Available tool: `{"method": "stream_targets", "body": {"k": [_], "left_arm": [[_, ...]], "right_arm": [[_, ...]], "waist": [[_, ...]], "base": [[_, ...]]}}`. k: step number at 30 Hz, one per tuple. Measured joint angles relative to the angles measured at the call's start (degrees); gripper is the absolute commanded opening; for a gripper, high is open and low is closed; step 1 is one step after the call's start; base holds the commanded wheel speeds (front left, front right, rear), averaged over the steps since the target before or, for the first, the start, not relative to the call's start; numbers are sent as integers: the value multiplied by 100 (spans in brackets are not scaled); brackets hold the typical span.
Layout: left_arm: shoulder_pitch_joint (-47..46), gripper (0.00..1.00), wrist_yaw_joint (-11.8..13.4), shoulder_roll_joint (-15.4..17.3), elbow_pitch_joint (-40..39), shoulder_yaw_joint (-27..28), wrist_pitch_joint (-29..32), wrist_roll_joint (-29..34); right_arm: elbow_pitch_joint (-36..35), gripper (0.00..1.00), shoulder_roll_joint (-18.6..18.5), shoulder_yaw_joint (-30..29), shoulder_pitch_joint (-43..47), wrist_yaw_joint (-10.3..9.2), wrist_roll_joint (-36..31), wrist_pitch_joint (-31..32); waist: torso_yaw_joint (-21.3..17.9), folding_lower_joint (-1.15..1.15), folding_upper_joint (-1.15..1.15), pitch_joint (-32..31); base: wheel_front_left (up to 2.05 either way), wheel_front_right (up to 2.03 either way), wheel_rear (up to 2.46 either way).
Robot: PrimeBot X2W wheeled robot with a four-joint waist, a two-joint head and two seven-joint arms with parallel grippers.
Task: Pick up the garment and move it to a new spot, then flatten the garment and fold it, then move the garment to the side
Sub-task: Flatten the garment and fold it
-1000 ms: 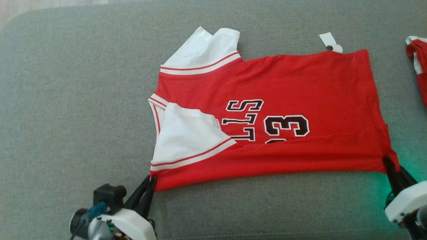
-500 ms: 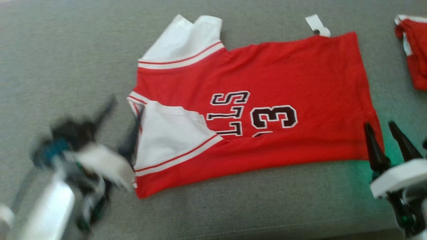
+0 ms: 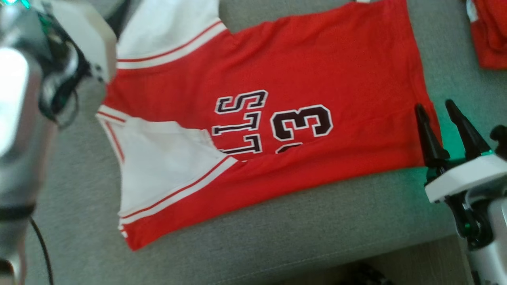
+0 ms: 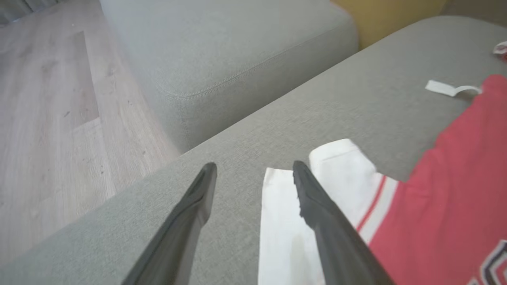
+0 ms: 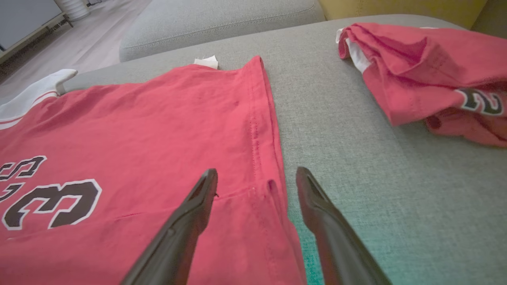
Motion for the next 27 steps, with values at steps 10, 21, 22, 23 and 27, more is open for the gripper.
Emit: {"method": "stream_targets", "body": {"k": [10,21,22,23,27], "left_arm": [[-976,100,-44,354,1403,-1024,15,-416],[-1368,100,-43,597,1896,-1523,-37,-860],[-1380,100,-43,611,1898,-1570,-36,-895],[-1407,100,-43,636,1900,-1614,-29,-940],[-1618,16,-44,735,1922,-1920,-27,-1046]], "right_arm": [[159,100,2,196,-271,0,109,-138],[433,100,-1,363,-518,0,250,-309],[450,100,-2,371,-531,0,261,-315],[466,100,-5,379,-537,0,261,-354],[555,100,-13,435,-627,0,268,-411]], "waist": [[-460,0,0,442],[-709,0,0,619],[-719,0,0,629],[-729,0,0,640],[-772,0,0,690]], "base": [[0,0,0],[0,0,0],[0,0,0],[0,0,0],[0,0,0]]}}
